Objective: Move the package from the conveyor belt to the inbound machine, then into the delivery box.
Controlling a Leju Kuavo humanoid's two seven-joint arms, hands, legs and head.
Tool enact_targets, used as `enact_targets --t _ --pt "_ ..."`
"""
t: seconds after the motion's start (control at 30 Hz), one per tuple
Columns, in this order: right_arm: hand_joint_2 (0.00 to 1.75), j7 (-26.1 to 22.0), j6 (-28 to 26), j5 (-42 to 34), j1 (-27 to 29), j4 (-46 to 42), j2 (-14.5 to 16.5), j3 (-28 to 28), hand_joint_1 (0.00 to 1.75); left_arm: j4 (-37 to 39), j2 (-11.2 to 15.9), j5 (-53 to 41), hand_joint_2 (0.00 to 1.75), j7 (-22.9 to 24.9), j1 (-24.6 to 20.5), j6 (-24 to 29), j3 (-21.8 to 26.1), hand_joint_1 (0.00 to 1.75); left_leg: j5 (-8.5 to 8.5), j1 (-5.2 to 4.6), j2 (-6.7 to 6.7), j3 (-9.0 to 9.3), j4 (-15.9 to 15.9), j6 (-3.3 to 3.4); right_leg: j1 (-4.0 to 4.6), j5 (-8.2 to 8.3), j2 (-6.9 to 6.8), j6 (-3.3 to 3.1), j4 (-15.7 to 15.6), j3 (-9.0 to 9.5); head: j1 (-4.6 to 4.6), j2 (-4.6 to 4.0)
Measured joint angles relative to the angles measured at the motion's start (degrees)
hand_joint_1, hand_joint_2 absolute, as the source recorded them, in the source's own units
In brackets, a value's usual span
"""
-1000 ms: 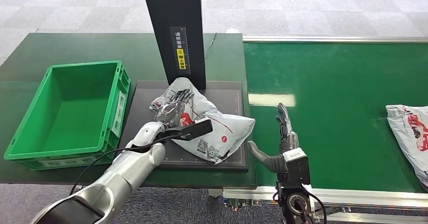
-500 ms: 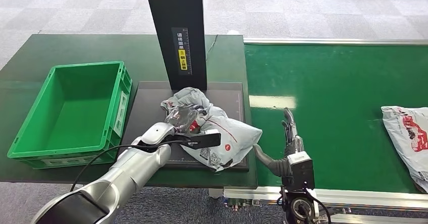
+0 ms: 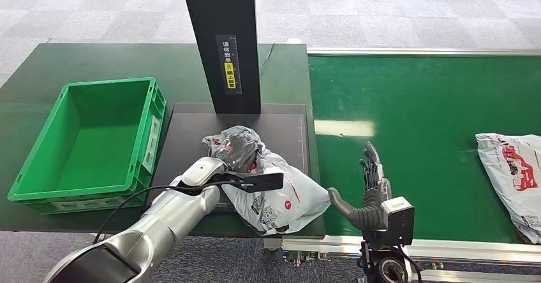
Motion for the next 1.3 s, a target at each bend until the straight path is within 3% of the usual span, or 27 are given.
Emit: enact_targets --t 0.4,0.87,1.13,1.3 --pt "1.75 -1.39 1.61 2.27 1.63 -2.63 -0.01 -0.28 0.0 -6.58 0.51 2.89 1.75 -3.75 3.89 13.2 2.55 1.75 0.0 0.0 0.0 -0.16 0.0 0.0 0.0 0.0 0.0 0.0 0.0 -0.18 -0.01 0.0" --pt "1.75 -3.21 2.3 2.35 2.63 -3.5 -0.09 -0.18 0.0 -28.26 3.01 10.63 1.75 -12.75 11.96 32.07 6.92 1.75 0.0 0.0 0.04 -0.28 0.0 0.0 0.0 0.0 0.01 0.0 0.0 -0.28 0.0 0.0" --pt "1.75 -3.58 1.98 2.15 3.69 -4.26 -0.09 -0.11 0.0 -35.25 6.13 12.01 1.75 -11.99 14.54 34.66 10.37 1.75 0.01 0.01 0.04 -0.28 0.0 0.0 0.01 0.0 0.01 0.0 0.01 -0.28 -0.01 0.0" --pt "1.75 -3.57 1.77 1.91 4.45 -5.23 -0.09 -0.19 0.0 -35.99 7.83 12.37 1.75 -8.02 14.91 34.55 14.71 1.75 0.01 0.01 0.05 -0.28 0.0 -0.01 0.01 0.0 0.03 0.0 0.01 -0.31 0.0 0.0"
